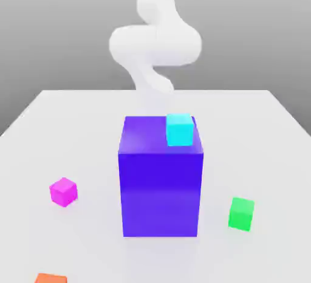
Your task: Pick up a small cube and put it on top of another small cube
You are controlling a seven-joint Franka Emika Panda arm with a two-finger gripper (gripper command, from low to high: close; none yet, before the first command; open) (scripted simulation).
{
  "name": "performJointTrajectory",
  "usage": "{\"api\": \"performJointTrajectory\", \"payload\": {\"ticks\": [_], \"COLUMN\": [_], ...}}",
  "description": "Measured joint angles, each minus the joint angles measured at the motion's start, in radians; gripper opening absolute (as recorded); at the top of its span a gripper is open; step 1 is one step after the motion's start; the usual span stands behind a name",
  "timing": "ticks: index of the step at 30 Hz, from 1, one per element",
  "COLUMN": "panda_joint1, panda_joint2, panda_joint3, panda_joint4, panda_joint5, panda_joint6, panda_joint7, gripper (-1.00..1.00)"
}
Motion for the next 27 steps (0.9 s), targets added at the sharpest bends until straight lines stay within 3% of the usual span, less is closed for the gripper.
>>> {"api": "performJointTrajectory", "payload": {"ticks": [27], "panda_joint1": [0.112], "panda_joint2": [0.526], "panda_joint3": [-0.656], "panda_joint4": [-0.412], "panda_joint5": [-0.094], "panda_joint6": [0.403], "panda_joint7": [-1.137], "gripper": [0.00]}}
